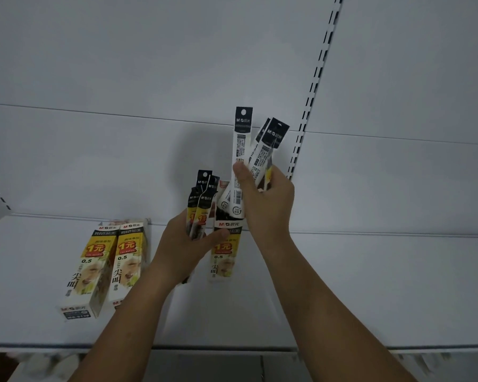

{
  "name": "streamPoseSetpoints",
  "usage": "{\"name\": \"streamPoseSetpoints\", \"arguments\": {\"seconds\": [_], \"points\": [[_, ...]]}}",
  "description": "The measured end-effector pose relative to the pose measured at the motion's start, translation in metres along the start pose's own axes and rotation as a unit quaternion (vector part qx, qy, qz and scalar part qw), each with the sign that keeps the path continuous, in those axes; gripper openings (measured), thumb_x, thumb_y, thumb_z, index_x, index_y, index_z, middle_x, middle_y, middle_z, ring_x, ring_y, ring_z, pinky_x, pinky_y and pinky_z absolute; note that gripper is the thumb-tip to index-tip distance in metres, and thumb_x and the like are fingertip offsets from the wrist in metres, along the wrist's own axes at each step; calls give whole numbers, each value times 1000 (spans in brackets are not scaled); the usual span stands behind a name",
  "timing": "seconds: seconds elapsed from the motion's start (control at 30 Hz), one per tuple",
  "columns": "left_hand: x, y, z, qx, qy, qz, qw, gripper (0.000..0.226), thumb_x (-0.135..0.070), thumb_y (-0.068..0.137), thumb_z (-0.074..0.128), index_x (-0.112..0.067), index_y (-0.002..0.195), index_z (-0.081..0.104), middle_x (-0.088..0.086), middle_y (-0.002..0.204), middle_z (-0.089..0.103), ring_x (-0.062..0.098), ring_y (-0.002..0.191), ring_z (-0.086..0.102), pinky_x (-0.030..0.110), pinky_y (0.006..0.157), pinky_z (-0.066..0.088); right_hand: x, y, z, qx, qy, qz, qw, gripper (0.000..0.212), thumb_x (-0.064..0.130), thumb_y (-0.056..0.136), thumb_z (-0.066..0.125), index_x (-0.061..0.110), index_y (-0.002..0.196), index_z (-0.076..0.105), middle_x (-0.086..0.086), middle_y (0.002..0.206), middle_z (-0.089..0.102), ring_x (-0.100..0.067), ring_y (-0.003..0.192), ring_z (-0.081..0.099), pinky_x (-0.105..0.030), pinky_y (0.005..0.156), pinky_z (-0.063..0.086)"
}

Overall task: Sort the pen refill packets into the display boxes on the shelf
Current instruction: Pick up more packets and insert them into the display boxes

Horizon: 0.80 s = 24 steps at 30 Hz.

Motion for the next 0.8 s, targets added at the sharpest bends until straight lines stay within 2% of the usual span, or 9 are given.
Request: {"name": "streamPoseSetpoints", "arguments": {"seconds": [0.17, 0.27, 0.33, 0.37, 0.47, 0.57, 0.63, 0.73, 0.8], "points": [[2, 2, -4, 0, -6, -6, 1000, 36, -17, 89, 81, -20, 124, 71, -23, 100, 77, -6, 88, 71, 9, 64, 52, -3, -2, -11, 56, -22, 5, 998, 23, 31, 92, 77, 19, 76, 64, -2, 69, 69, -23, 62, 68, -35, 55, 56], [2, 1, -2, 3, 2, -4, 1000, 31, -14, 90, 79, -18, 120, 71, -26, 87, 76, -9, 75, 68, 7, 60, 50, -1, 0, -18, 119, -59, -2, 991, 31, 34, 91, 78, 8, 80, 66, -7, 71, 68, -20, 59, 63, -29, 52, 51], [3, 1, -1, 2, 2, -4, 1000, 30, -13, 90, 79, -17, 119, 71, -28, 83, 74, -10, 70, 67, 7, 59, 48, 0, 2, -23, 158, -69, 4, 985, 29, 34, 89, 80, 7, 88, 70, -3, 78, 73, -18, 66, 68, -29, 56, 55], [3, 1, -1, 3, 3, -4, 1000, 31, -13, 90, 79, -18, 120, 71, -29, 83, 74, -11, 70, 66, 7, 59, 48, 0, 4, -26, 176, -73, 14, 982, 26, 35, 88, 81, 10, 91, 72, -2, 82, 75, -19, 72, 71, -31, 59, 57], [3, 2, -3, 6, 4, -4, 1000, 33, -15, 90, 79, -19, 122, 71, -28, 86, 75, -11, 71, 66, 6, 60, 48, 1, 9, -35, 223, -101, 18, 969, 14, 35, 89, 80, 23, 89, 73, 0, 86, 75, -17, 76, 70, -24, 60, 56], [2, 1, 0, 10, 5, -4, 1000, 30, -14, 91, 79, -21, 119, 71, -27, 82, 74, -12, 68, 64, 6, 59, 47, 5, 14, -34, 201, -105, 5, 974, 27, 37, 89, 80, 12, 87, 72, -2, 77, 72, -12, 62, 63, -22, 53, 49], [1, 2, 2, 15, 8, 4, 1000, 30, -16, 91, 79, -20, 120, 72, -25, 84, 75, -10, 69, 65, 7, 59, 47, 8, 13, -27, 186, -93, 2, 978, 24, 35, 88, 81, 15, 85, 71, 4, 72, 70, -2, 56, 57, -17, 52, 45], [0, 3, 2, 13, 3, 3, 1000, 28, -14, 91, 79, -16, 119, 72, -24, 79, 74, -9, 65, 64, 8, 58, 47, 4, 8, -19, 203, -132, -25, 970, 20, 36, 89, 82, 20, 87, 70, 6, 70, 69, -4, 57, 58, -21, 54, 49], [0, 3, 2, 12, 3, 1, 1000, 29, -12, 91, 78, -15, 119, 72, -24, 80, 75, -9, 65, 64, 7, 57, 46, 1, 4, -20, 219, -149, -17, 964, 19, 34, 89, 82, 28, 83, 65, 19, 66, 66, 0, 55, 58, -14, 52, 44]]}}
Point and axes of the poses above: each hand's wrist, its own y-axis towards the middle knuckle, its own z-axis out of the palm, x = y × z, the point moved 3 cm from there along y, towards the middle knuckle
